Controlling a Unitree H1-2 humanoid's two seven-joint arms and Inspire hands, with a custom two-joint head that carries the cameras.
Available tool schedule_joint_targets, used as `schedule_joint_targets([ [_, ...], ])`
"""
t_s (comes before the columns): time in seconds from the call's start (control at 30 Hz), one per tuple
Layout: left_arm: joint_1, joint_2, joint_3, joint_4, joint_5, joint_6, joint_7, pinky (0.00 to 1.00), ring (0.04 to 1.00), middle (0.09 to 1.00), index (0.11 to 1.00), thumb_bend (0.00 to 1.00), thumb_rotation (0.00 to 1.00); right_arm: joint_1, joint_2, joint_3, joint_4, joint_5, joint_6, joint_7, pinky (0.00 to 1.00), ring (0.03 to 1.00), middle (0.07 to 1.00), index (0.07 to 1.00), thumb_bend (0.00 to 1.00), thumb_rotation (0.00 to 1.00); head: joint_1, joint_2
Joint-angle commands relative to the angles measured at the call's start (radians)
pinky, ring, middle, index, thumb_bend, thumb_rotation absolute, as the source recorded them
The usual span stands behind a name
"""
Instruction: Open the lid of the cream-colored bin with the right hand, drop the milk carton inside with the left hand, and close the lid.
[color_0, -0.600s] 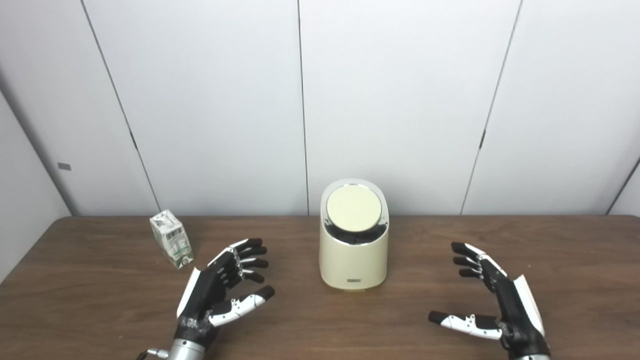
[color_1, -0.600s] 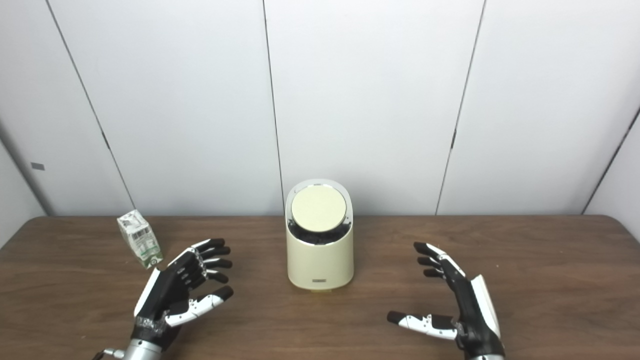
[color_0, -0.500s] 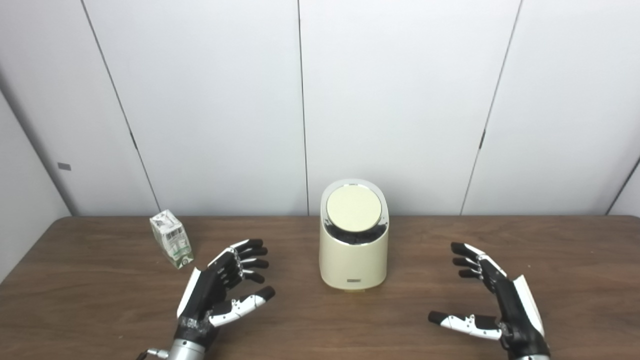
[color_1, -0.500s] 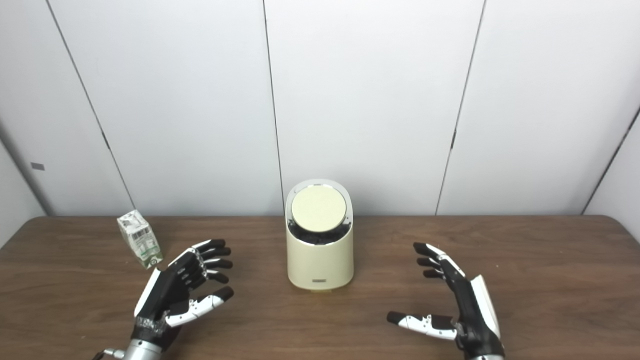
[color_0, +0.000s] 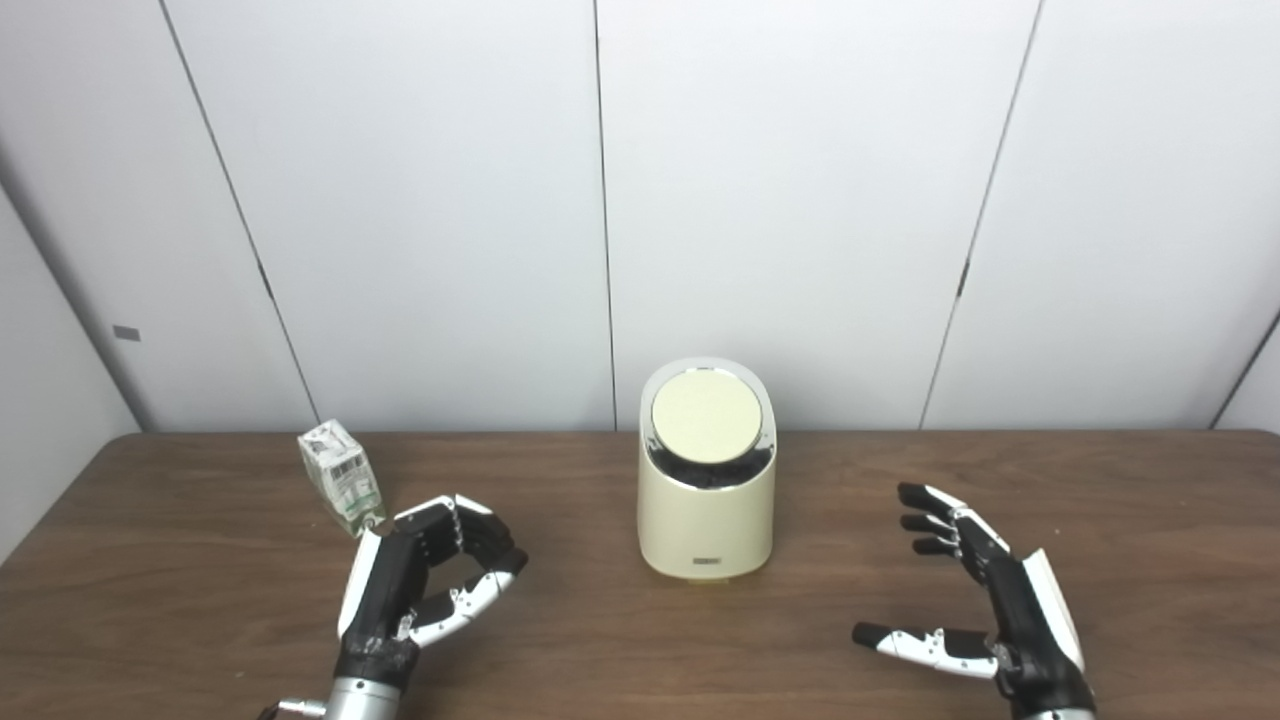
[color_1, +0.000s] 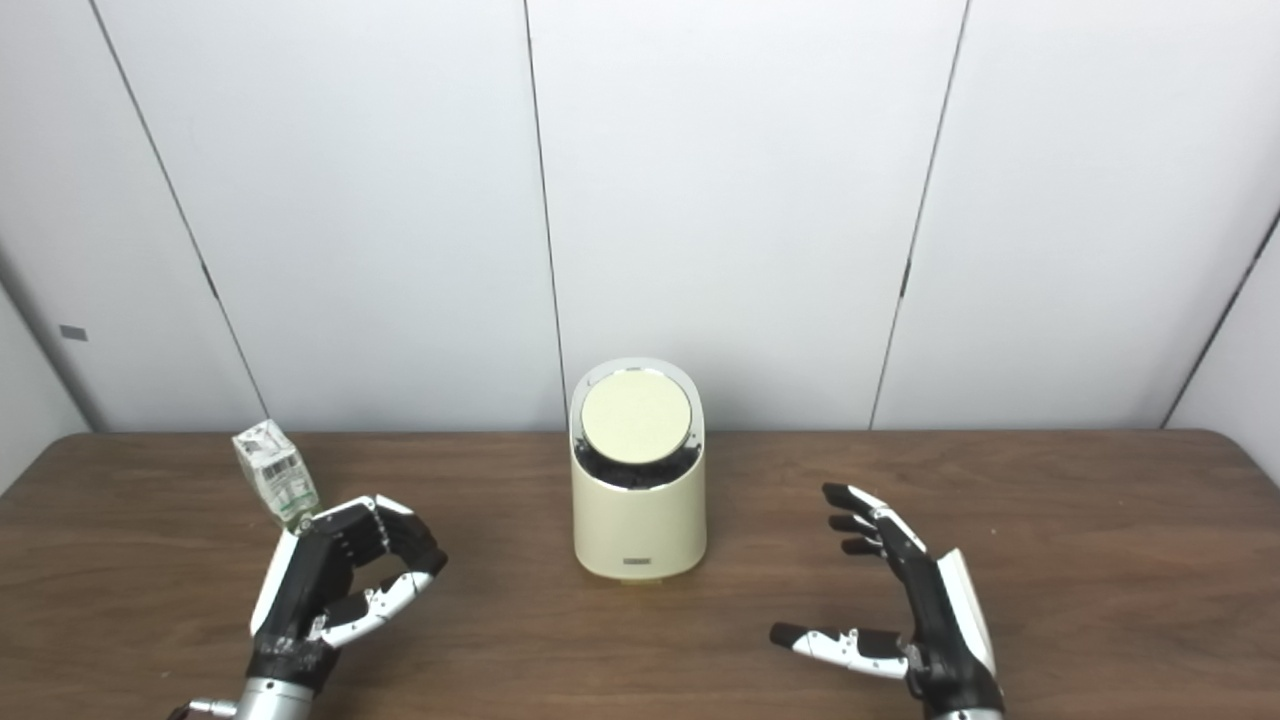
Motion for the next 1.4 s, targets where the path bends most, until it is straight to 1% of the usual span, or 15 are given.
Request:
schedule_joint_targets([
  [0.0,-0.029,0.002,-0.003,-0.025,0.001,-0.043,0.01,0.38,0.457,0.476,0.488,0.5,0.0,-0.026,-0.009,-0.005,-0.016,0.016,-0.034,-0.009,0.67,0.755,0.81,0.799,0.85,0.15,0.001,0.001],
  [0.1,-0.029,0.009,-0.012,-0.018,0.0,-0.043,0.0,0.44,0.467,0.484,0.489,0.5,0.0,-0.026,-0.01,-0.005,-0.018,0.016,-0.033,-0.008,0.67,0.758,0.812,0.799,0.85,0.14,0.001,0.001],
  [0.17,-0.029,0.014,-0.018,-0.014,0.008,-0.043,0.003,0.47,0.534,0.498,0.486,0.52,0.0,-0.026,-0.011,-0.005,-0.017,0.012,-0.037,-0.01,0.67,0.759,0.812,0.8,0.85,0.15,0.001,0.001],
  [0.23,-0.027,0.017,-0.022,-0.008,0.003,-0.043,-0.003,0.54,0.625,0.641,0.495,0.51,0.05,-0.026,-0.01,-0.005,-0.018,0.008,-0.038,-0.013,0.66,0.748,0.81,0.799,0.85,0.15,0.001,0.001],
  [0.27,-0.026,0.019,-0.024,-0.006,0.001,-0.043,-0.007,0.56,0.657,0.677,0.603,0.63,0.08,-0.026,-0.009,-0.004,-0.019,0.009,-0.038,-0.012,0.66,0.746,0.809,0.798,0.84,0.15,0.002,-0.004],
  [0.33,-0.022,0.023,-0.032,-0.003,-0.004,-0.042,-0.018,0.61,0.713,0.735,0.728,0.75,0.14,-0.023,-0.009,-0.004,-0.024,0.014,-0.035,-0.009,0.65,0.746,0.81,0.8,0.84,0.14,0.005,-0.006],
  [0.4,-0.021,0.031,-0.042,0.004,-0.01,-0.038,-0.032,0.64,0.751,0.774,0.786,0.77,0.17,-0.021,-0.008,-0.003,-0.02,0.019,-0.039,-0.007,0.64,0.748,0.812,0.802,0.82,0.17,0.007,-0.007],
  [0.43,-0.021,0.033,-0.045,0.006,-0.009,-0.034,-0.036,0.65,0.765,0.793,0.808,0.79,0.18,-0.022,-0.008,-0.003,-0.014,0.023,-0.044,-0.006,0.63,0.753,0.816,0.807,0.78,0.23,0.007,-0.007],
  [0.53,-0.02,0.038,-0.054,0.007,-0.018,-0.026,-0.05,0.65,0.78,0.816,0.837,0.82,0.19,-0.027,-0.004,0.001,-0.008,0.039,-0.043,0.0,0.62,0.769,0.829,0.822,0.74,0.34,0.007,-0.007],
  [0.63,-0.014,0.039,-0.058,-0.005,-0.015,-0.01,-0.053,0.65,0.79,0.828,0.85,0.83,0.19,-0.043,-0.004,0.015,-0.044,0.039,0.026,0.03,0.63,0.793,0.855,0.856,0.76,0.42,0.007,-0.012],
  [0.73,-0.013,0.038,-0.058,-0.007,-0.01,-0.009,-0.049,0.65,0.786,0.83,0.854,0.82,0.18,-0.074,-0.009,0.023,-0.065,0.05,0.091,0.065,0.62,0.804,0.868,0.887,0.82,0.47,0.007,-0.013],
  [0.83,-0.014,0.037,-0.059,-0.004,-0.007,-0.01,-0.048,0.63,0.773,0.826,0.852,0.82,0.17,-0.112,-0.01,0.027,-0.099,0.035,0.189,0.094,0.66,0.816,0.879,0.907,0.86,0.52,0.007,-0.016],
  [0.9,-0.015,0.038,-0.062,0.001,-0.011,-0.012,-0.052,0.64,0.77,0.823,0.852,0.81,0.16,-0.149,-0.008,0.028,-0.117,0.031,0.249,0.106,0.67,0.817,0.886,0.911,0.85,0.52,0.007,-0.018],
  [1.0,-0.016,0.037,-0.067,0.008,-0.006,-0.016,-0.052,0.63,0.763,0.82,0.852,0.82,0.17,-0.197,-0.009,0.031,-0.128,0.034,0.309,0.121,0.68,0.825,0.894,0.917,0.83,0.49,0.007,-0.021],
  [1.37,-0.018,0.032,-0.074,0.017,-0.017,-0.013,-0.055,0.64,0.767,0.824,0.852,0.81,0.17,-0.348,-0.013,0.052,-0.137,0.01,0.466,0.15,0.71,0.839,0.879,0.896,0.87,0.5,0.004,-0.023],
])
